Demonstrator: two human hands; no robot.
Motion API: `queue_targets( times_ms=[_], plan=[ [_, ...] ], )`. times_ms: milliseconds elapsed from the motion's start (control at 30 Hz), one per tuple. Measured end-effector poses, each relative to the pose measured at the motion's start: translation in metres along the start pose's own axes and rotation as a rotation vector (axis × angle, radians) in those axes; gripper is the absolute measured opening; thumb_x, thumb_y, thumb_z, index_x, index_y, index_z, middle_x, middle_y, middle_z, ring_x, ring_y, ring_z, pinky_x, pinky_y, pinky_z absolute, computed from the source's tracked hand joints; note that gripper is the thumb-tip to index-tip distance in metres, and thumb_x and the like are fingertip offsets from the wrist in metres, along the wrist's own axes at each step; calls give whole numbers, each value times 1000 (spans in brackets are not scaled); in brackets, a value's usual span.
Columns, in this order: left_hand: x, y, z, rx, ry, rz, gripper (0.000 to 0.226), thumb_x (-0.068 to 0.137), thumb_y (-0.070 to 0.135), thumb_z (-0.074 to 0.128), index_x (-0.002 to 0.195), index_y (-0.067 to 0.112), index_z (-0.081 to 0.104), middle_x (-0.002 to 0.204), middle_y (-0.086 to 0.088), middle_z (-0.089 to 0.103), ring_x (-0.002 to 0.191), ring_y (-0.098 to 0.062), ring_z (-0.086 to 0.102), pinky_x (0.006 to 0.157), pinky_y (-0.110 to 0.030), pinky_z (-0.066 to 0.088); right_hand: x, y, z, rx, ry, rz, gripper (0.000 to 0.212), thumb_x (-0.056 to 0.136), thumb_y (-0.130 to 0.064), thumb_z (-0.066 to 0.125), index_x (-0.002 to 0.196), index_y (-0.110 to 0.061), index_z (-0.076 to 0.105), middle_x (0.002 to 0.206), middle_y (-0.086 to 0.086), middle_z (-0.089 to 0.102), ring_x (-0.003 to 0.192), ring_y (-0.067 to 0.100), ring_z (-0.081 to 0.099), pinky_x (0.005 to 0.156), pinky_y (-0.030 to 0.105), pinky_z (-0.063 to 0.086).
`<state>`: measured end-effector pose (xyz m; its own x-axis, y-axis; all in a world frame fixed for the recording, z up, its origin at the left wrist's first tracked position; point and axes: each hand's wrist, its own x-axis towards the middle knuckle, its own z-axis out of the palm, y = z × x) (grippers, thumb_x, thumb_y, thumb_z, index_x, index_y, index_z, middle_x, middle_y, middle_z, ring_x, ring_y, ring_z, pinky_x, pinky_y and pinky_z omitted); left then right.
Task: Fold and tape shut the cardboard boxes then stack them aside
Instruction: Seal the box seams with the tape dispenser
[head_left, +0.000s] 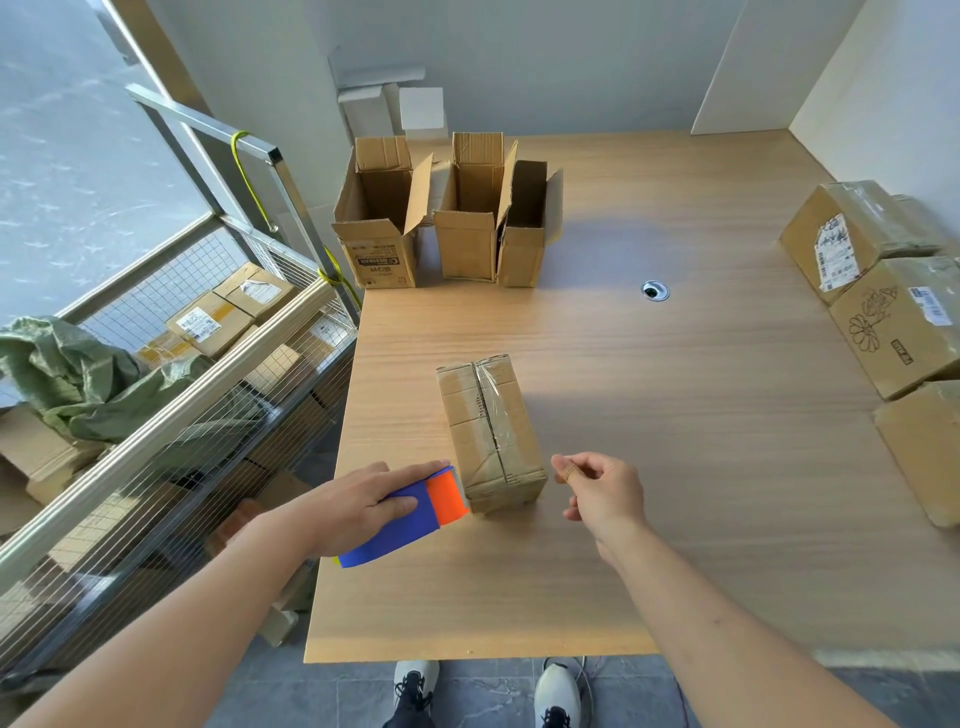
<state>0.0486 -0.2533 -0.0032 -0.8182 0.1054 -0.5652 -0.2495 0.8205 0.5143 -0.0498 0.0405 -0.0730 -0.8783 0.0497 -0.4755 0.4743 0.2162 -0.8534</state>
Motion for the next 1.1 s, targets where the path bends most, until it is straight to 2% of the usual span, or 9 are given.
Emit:
queue_targets(
  times_ms=[100, 200, 300, 367, 433, 500, 633, 833, 1100],
  plan=[
    [8, 0, 1, -7, -12, -21, 54, 109, 42, 38, 137, 82, 16, 115, 8, 53, 104, -15, 53, 100, -44, 42, 8, 8, 6, -19, -78, 27, 15, 94, -23, 75, 84, -12, 76, 85, 12, 75, 46, 13, 45, 49, 33, 56],
    [14, 2, 3, -9, -13, -31, 54, 110, 41, 37, 139, 81, 17, 116, 7, 53, 105, -15, 53, 100, -44, 42, 10, 12, 15, -89, -103, 4, 21, 101, -28, 64, 91, -11, 70, 85, 9, 71, 48, 15, 47, 55, 46, 60],
    [16, 1, 4, 3, -10, -26, 53, 110, 41, 36, 140, 80, 16, 114, 7, 53, 103, -14, 53, 99, -43, 42, 11, 16, 18, -242, -132, -49, 35, 103, -40, 55, 137, -31, 51, 90, 6, 65, 61, 22, 57, 51, 39, 55],
    [16, 0, 5, -10, -12, -28, 53, 110, 41, 36, 140, 79, 16, 114, 7, 53, 102, -14, 53, 98, -42, 42, 13, 19, 16, -371, -116, -75, 58, 103, -42, 54, 152, -51, 24, 106, -1, 64, 90, 27, 65, 73, 41, 57],
    [15, 1, 6, -13, -8, -25, 53, 110, 41, 36, 139, 80, 16, 113, 8, 53, 101, -13, 53, 96, -40, 42, 12, 16, 16, -516, 34, -263, 51, 106, -29, 47, 154, -39, 35, 129, -1, 60, 119, 27, 59, 93, 40, 49],
    [16, 2, 6, -8, -4, -22, 54, 110, 40, 36, 139, 81, 15, 112, 8, 53, 101, -13, 53, 96, -40, 42, 6, 7, 24, -588, 148, -567, 42, 106, -24, 40, 147, -26, 49, 137, -1, 58, 128, 23, 53, 101, 39, 45],
    [17, 0, 6, -20, -21, -21, 53, 110, 41, 36, 140, 80, 15, 113, 7, 52, 100, -14, 53, 91, -37, 42, 7, 9, 51, -916, -272, -1010, 56, 109, -45, 28, 162, -26, 28, 170, 0, 20, 157, 14, 13, 127, 37, 11],
    [4, -20, 11, -199, -54, 0, 55, 110, 36, 41, 139, 80, 23, 119, 9, 52, 108, -15, 53, 99, -39, 44, 20, 24, 50, -1180, -248, -1129, 62, 109, -55, 21, 163, -24, 24, 171, 4, 17, 158, 21, 11, 127, 45, 12],
    [-12, -40, 17, -195, -60, 1, 56, 111, 34, 40, 139, 79, 24, 112, 11, 51, 101, -11, 54, 95, -35, 42, 16, 18, 49, -1235, -307, -1013, 62, 108, -55, 20, 164, -30, 15, 172, 0, 7, 159, 17, 3, 127, 46, 9]
  ],
)
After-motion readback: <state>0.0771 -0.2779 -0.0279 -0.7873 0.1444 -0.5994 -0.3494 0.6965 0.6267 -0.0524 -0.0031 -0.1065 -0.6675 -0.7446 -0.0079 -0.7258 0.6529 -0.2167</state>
